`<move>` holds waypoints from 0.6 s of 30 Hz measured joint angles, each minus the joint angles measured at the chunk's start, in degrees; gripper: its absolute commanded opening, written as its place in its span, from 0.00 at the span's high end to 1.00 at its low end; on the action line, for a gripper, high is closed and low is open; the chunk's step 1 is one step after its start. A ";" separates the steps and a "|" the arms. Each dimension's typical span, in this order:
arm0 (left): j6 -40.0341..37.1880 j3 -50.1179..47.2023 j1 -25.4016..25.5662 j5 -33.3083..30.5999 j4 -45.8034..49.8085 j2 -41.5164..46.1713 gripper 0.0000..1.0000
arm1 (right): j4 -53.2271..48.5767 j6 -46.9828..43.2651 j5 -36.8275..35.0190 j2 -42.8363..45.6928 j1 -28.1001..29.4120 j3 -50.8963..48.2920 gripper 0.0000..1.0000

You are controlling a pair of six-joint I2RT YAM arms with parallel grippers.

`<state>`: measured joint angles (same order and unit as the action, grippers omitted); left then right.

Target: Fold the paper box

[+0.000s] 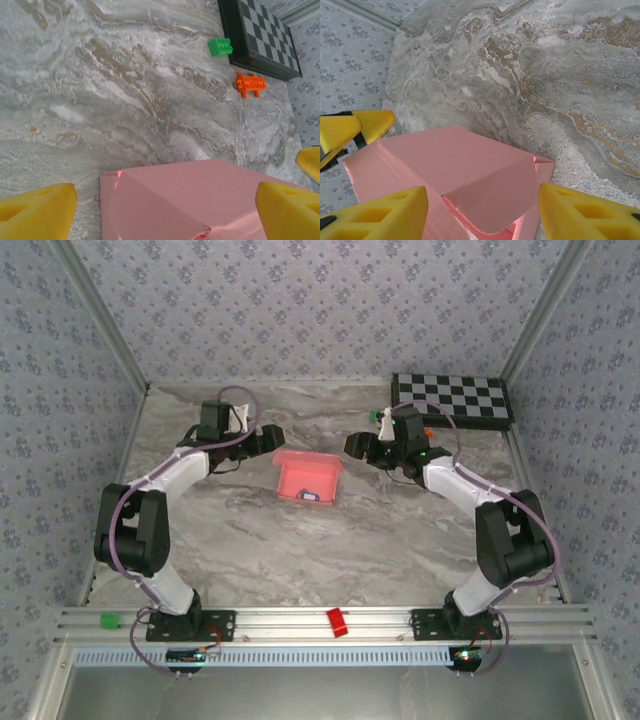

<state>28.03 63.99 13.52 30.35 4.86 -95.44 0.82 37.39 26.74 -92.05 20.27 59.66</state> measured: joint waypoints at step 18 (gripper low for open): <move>3.87 0.39 2.38 0.00 0.98 -2.21 0.21 | 0.70 7.23 0.35 -5.01 2.08 0.68 0.43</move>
<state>31.90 64.38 15.90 30.35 5.85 -97.65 1.52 44.62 27.09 -97.06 22.35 60.34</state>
